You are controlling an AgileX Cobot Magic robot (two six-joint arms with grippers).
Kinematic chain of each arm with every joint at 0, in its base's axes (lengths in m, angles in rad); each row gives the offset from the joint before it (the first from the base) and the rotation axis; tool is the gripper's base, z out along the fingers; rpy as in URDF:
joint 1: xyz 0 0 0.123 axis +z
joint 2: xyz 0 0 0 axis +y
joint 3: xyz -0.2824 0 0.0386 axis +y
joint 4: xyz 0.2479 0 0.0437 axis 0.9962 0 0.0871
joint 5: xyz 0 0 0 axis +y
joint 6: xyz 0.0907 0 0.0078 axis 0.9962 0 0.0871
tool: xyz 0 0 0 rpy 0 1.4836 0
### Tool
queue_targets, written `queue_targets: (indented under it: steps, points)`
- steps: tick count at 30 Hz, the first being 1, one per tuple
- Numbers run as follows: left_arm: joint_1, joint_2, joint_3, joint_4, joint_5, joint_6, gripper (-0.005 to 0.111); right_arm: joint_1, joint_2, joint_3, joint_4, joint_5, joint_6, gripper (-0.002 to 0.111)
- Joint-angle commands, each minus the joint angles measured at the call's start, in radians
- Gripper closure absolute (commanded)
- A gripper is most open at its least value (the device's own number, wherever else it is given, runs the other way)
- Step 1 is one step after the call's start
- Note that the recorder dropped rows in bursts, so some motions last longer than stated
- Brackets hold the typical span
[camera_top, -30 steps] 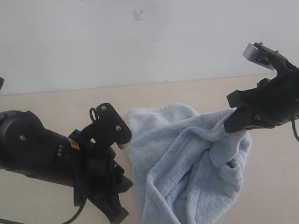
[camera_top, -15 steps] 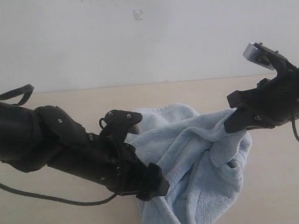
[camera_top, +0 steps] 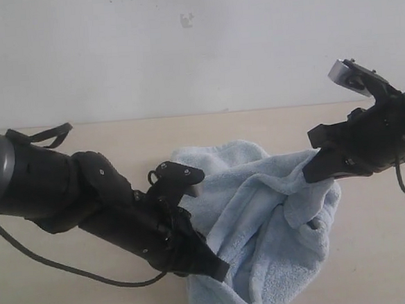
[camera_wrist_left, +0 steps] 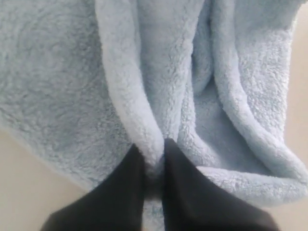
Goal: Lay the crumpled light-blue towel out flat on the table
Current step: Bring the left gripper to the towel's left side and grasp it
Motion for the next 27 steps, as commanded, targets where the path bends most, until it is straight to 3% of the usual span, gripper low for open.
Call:
queue_targets:
  steps: [1, 6, 9, 12, 16, 21, 27]
  points:
    - [0.000, -0.111, -0.005, 0.173, 0.004, -0.076, 0.103, 0.001, -0.010, -0.001, -0.040, 0.030, -0.010, 0.107]
    - [0.023, -0.295, 0.001, 0.584, 0.043, -0.400, 0.103, 0.001, -0.010, -0.001, -0.179, -0.003, 0.078, 0.107]
    - [0.036, -0.381, 0.005, 0.888, 0.163, -0.559, 0.103, 0.001, -0.010, -0.001, -0.238, -0.018, 0.177, 0.107]
    - [0.046, -0.426, 0.005, 1.101, 0.343, -0.577, 0.103, 0.001, -0.010, -0.001, -0.265, -0.012, 0.182, 0.107]
    - [0.058, -0.456, 0.005, 1.229, 0.422, -0.701, 0.103, -0.001, -0.010, -0.001, -0.398, -0.016, 0.210, 0.107]
    - [0.088, -0.458, 0.005, 1.333, 0.415, -0.898, 0.103, -0.001, -0.010, -0.001, -0.773, -0.061, 0.683, 0.107]
    - [0.090, -0.428, 0.061, 1.229, 0.237, -0.896, 0.103, 0.001, -0.010, -0.001, -0.671, -0.061, 0.585, 0.107]
